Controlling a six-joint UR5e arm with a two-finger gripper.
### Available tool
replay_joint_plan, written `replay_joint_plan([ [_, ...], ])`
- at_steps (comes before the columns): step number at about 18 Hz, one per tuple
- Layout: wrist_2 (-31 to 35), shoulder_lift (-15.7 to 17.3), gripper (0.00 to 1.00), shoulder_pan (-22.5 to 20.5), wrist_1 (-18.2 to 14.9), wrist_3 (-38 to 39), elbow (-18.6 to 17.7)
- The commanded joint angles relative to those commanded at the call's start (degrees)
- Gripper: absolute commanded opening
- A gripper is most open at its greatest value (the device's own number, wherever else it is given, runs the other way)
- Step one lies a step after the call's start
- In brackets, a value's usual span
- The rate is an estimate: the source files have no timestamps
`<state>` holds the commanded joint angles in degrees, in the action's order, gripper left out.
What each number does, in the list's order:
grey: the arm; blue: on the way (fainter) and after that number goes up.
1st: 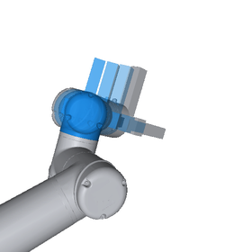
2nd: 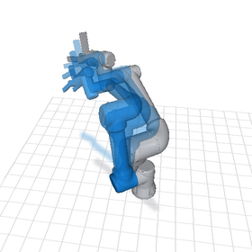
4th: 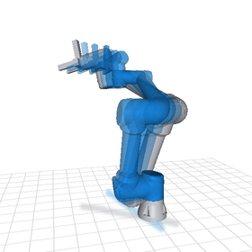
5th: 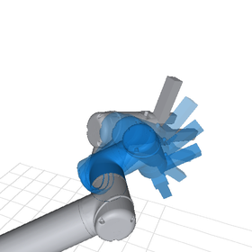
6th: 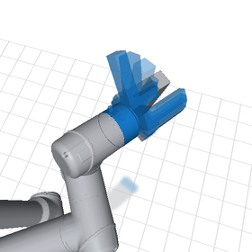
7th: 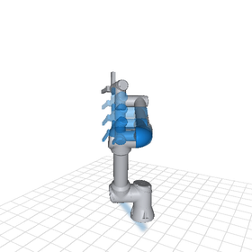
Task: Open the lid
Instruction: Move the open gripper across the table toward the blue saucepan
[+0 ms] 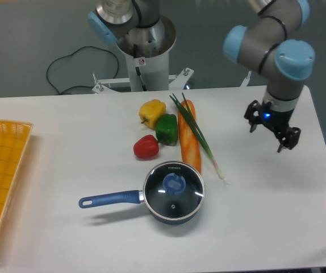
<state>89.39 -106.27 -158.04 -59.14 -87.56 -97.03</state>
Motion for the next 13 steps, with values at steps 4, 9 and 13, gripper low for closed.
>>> replay_joint_plan([
  [4,-0.27,1.32,1.00,4.83,-0.53,12.04,-1.93],
  [9,0.00,2.99,1.00,9.67,-0.71,24.97,-4.75],
  [13,0.00,2.56,1.00,12.66,-0.53,33.14,-5.19],
])
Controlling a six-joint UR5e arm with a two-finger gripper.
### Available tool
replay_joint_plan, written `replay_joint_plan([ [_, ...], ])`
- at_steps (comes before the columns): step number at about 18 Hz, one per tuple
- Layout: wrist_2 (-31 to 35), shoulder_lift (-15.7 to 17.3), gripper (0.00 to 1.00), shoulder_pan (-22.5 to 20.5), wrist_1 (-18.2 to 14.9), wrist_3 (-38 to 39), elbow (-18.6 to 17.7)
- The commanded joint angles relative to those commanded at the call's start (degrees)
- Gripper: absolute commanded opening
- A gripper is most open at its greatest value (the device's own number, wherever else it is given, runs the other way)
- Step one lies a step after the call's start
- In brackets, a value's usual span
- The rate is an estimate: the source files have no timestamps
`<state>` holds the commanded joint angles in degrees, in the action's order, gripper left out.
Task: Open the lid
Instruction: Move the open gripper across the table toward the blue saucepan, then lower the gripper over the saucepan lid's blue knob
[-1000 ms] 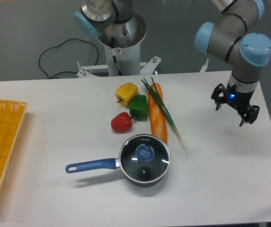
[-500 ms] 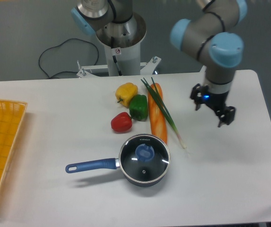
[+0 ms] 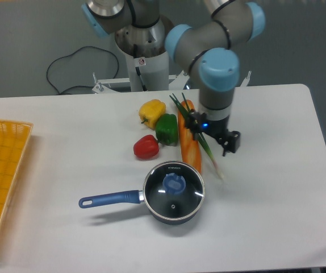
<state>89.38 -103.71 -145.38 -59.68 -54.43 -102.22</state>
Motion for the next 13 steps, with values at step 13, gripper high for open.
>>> replay_joint_plan([
  [13,-0.44,-2.81,1.00,3.17,0.35,4.23,3.34],
])
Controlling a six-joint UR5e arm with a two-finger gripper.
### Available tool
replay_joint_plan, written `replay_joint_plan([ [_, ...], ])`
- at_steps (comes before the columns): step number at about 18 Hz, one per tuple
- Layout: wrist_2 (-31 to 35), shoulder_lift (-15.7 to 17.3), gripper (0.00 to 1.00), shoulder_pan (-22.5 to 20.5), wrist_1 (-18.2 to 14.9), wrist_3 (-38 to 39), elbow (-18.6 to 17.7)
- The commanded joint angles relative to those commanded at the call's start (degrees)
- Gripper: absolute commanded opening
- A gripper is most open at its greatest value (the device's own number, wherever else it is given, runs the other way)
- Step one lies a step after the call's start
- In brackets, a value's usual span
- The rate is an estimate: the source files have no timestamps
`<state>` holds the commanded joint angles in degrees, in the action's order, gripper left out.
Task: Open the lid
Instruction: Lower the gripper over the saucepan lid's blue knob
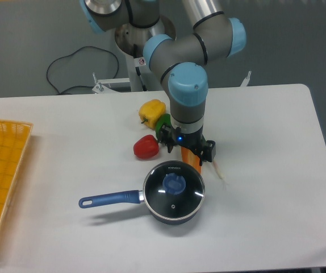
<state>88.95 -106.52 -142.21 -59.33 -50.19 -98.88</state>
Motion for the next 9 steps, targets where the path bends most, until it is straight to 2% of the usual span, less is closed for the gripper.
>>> replay_joint_plan([
  [4,0.61,-2.55,1.00,2.19,-0.17,3.60,2.37],
  [9,2.37,-3.34,1.00,3.52,-0.35,4.84,3.61],
])
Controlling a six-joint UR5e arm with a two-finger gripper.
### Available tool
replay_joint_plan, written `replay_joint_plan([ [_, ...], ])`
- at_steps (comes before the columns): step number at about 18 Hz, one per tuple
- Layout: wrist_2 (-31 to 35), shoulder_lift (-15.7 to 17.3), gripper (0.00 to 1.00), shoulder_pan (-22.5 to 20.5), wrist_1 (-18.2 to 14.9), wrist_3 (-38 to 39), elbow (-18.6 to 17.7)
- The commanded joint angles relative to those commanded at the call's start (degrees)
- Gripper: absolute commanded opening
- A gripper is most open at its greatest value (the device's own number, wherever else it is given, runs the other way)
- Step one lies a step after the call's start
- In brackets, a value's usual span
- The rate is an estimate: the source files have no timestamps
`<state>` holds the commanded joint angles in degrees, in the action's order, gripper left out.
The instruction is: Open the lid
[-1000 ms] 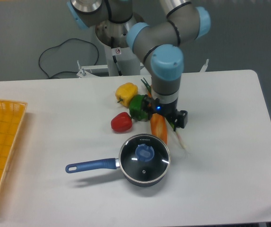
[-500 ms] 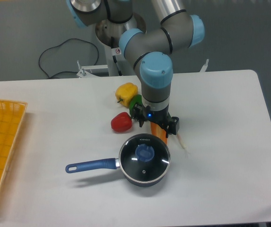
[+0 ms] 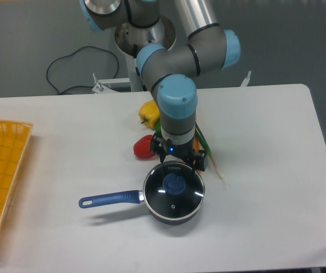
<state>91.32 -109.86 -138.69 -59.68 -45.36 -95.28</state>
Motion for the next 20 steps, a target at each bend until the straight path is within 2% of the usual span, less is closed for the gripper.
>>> replay_joint_plan([
  [12,1.14,-3.60,1.00,1.67,-0.26,5.45,4.74],
  [20,0.53,-5.01,1.00,2.02,-0.18,6.07,5.54],
])
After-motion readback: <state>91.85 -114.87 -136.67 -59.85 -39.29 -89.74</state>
